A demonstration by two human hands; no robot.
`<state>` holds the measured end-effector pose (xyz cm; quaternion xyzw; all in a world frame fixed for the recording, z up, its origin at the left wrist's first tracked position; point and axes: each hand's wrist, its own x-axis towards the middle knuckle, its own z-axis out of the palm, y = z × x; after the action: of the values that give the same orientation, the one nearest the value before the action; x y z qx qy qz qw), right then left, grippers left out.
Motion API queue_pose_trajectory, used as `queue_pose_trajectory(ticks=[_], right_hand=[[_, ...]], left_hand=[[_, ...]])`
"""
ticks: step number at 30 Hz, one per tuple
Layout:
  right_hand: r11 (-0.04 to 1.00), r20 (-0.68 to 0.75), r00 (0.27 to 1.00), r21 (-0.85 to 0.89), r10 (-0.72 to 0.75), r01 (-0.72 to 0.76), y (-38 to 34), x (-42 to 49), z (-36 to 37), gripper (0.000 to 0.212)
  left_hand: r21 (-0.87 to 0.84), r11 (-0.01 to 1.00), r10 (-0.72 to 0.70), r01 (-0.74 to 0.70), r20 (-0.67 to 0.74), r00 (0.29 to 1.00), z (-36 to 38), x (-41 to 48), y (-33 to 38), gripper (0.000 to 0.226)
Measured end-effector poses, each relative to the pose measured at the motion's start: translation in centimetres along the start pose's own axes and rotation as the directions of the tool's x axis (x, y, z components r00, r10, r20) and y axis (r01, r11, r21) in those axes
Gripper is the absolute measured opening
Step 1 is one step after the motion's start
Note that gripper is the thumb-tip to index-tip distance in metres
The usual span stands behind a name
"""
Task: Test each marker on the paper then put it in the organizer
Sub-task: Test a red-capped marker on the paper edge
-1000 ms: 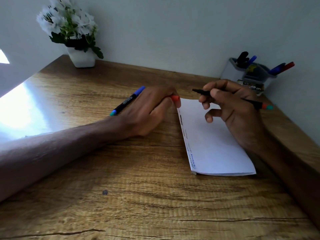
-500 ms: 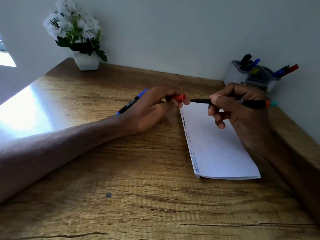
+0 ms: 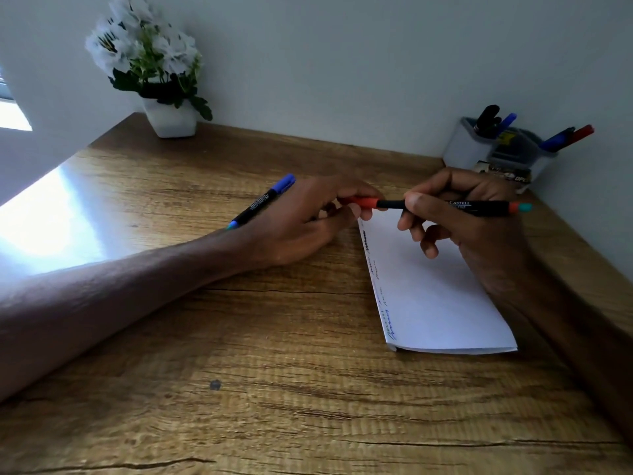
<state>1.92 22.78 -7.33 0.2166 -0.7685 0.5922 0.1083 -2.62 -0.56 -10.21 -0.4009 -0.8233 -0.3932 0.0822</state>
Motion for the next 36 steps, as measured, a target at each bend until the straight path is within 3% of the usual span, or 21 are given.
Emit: queue_pose_trajectory(ticks=[10,18,24,28,32,36], right_hand=[[0.997,-0.014,0.997,-0.013,0.074,-0.074,-0.8,0.2,0.0,0.02],[0.998,0.05,0.997,-0.015,0.064,-0.064,-0.4,-0.1,0.7,0.01],[0.999,0.081,0.995,-0.014,0.05,-0.049,-0.2,-0.1,0.2,0.011],[0.998,0.129,0.99,-0.031,0.05,-0.047,0.3,-0.1,-0.2,0.01],[0.997,0.091,0.993,-0.04,0.07,-0.067,0.3,0.5,-0.5,0.017],[0.978,-0.006,0.981,0.077,0.194,-0.193,0.3,1.0,-1.7,0.038]], left_hand=[[-0.028,1.0,0.012,-0.012,0.009,1.0,-0.2,-0.1,0.7,0.038],[-0.088,0.992,0.099,-0.093,0.074,0.992,0.2,0.0,1.2,0.025],[-0.352,0.936,0.06,-0.019,0.106,0.992,0.8,0.1,1.6,0.044],[-0.401,0.916,0.093,-0.02,0.163,0.982,0.8,0.2,1.6,0.042],[-0.382,0.921,-0.019,0.074,0.146,0.989,0.9,0.5,1.5,0.033],[-0.442,0.885,-0.186,0.147,-0.046,0.982,0.8,0.6,1.5,0.016]])
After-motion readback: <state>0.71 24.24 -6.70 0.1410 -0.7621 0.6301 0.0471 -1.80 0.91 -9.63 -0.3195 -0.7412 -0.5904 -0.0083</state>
